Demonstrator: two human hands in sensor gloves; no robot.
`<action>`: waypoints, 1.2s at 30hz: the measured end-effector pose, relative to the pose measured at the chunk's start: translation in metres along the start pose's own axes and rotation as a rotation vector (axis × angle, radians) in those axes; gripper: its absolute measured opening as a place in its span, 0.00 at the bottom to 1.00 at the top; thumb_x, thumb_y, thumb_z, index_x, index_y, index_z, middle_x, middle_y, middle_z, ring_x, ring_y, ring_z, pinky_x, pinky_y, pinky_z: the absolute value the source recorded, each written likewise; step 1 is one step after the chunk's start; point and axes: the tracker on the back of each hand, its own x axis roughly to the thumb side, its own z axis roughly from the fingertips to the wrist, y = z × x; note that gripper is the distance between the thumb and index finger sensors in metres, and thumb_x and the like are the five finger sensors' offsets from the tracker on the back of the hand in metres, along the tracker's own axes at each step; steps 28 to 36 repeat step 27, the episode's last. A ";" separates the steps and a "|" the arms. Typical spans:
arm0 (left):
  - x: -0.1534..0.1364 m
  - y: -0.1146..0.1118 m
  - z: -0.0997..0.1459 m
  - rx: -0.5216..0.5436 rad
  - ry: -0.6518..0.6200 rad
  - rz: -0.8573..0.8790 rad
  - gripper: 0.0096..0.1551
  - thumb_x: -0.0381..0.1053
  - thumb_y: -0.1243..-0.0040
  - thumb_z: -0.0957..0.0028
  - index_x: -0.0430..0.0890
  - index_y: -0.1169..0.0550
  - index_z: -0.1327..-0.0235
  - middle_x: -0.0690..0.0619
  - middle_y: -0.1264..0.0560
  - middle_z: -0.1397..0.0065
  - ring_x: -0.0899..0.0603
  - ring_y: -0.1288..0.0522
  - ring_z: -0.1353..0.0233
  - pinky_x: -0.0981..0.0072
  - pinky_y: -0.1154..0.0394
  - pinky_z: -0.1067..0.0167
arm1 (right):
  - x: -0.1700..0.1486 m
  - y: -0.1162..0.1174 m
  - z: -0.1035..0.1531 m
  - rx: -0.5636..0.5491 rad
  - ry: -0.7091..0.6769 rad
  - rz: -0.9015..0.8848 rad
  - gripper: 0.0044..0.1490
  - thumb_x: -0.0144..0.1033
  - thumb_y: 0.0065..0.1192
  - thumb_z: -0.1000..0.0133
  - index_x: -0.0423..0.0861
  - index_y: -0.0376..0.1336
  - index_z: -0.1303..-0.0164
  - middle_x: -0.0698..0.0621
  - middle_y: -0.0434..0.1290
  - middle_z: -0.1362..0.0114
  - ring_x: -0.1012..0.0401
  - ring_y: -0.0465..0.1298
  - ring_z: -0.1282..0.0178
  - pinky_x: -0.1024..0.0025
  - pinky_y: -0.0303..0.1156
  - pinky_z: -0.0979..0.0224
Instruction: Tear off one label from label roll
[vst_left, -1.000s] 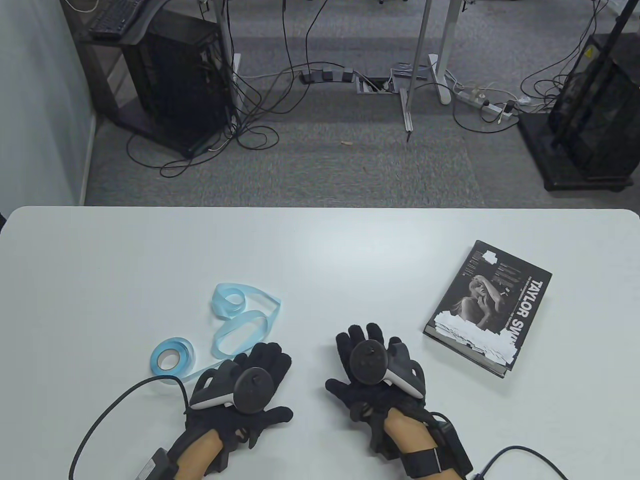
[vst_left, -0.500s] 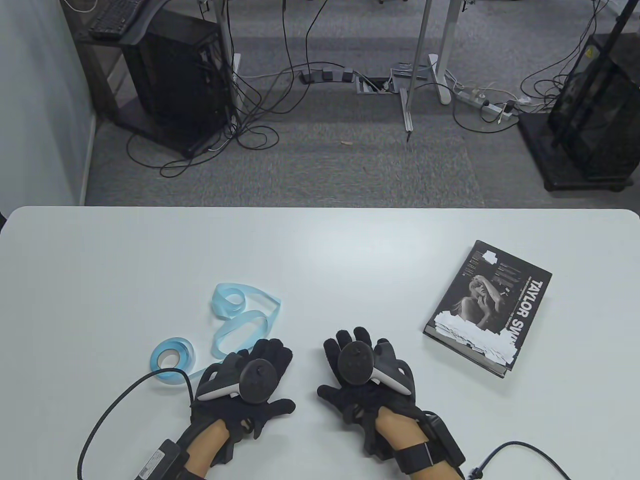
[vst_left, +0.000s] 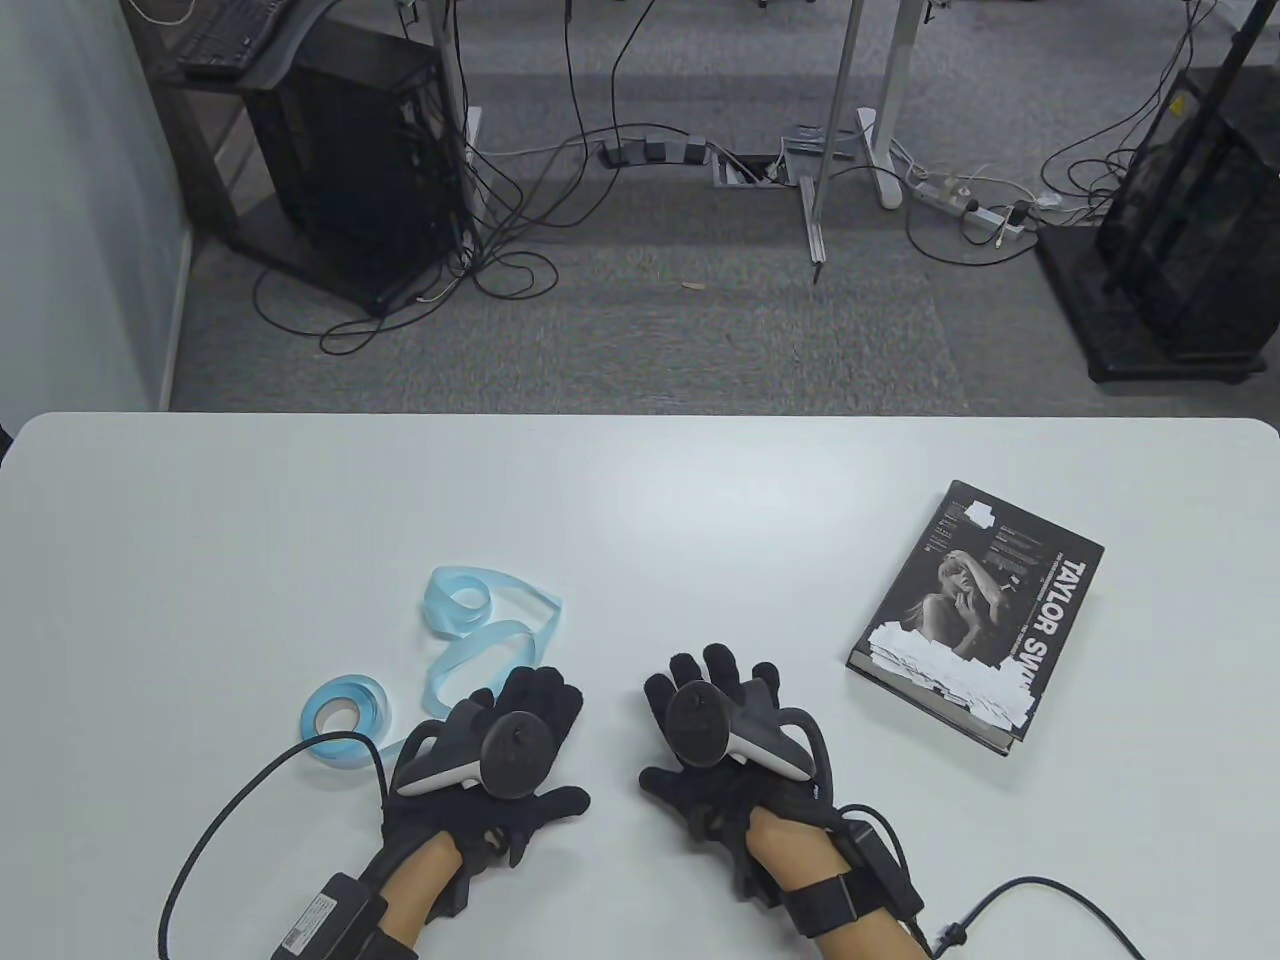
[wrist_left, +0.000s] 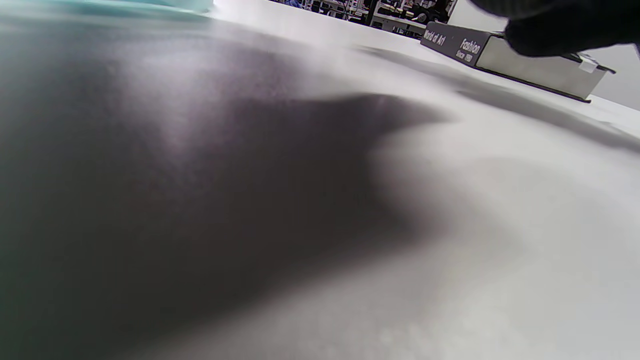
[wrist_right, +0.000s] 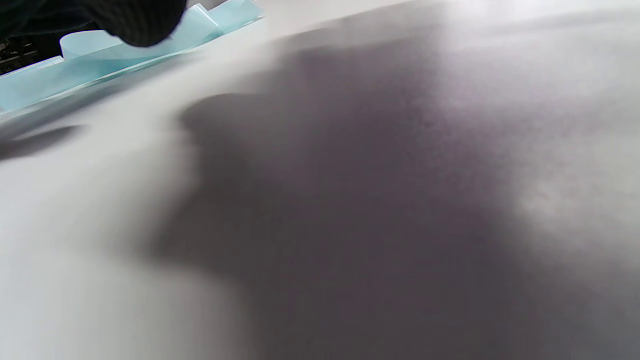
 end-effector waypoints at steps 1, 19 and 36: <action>0.000 0.000 0.000 0.004 0.000 -0.003 0.58 0.73 0.58 0.48 0.48 0.72 0.29 0.45 0.76 0.20 0.35 0.74 0.18 0.31 0.68 0.31 | 0.000 0.000 0.000 0.001 0.001 0.005 0.54 0.63 0.55 0.50 0.61 0.29 0.28 0.53 0.24 0.20 0.50 0.18 0.22 0.37 0.14 0.31; 0.001 0.002 -0.001 0.000 0.004 -0.021 0.58 0.73 0.58 0.48 0.48 0.72 0.28 0.45 0.76 0.20 0.35 0.74 0.18 0.31 0.69 0.31 | -0.013 -0.012 0.003 -0.042 0.037 0.059 0.55 0.64 0.55 0.51 0.62 0.29 0.28 0.53 0.22 0.20 0.50 0.16 0.22 0.37 0.13 0.32; 0.002 0.000 -0.001 -0.008 -0.009 -0.018 0.58 0.73 0.58 0.48 0.48 0.72 0.28 0.45 0.76 0.20 0.35 0.74 0.18 0.31 0.69 0.31 | -0.016 -0.013 0.007 -0.049 0.036 0.046 0.55 0.64 0.55 0.51 0.62 0.29 0.28 0.53 0.22 0.20 0.50 0.17 0.22 0.37 0.13 0.32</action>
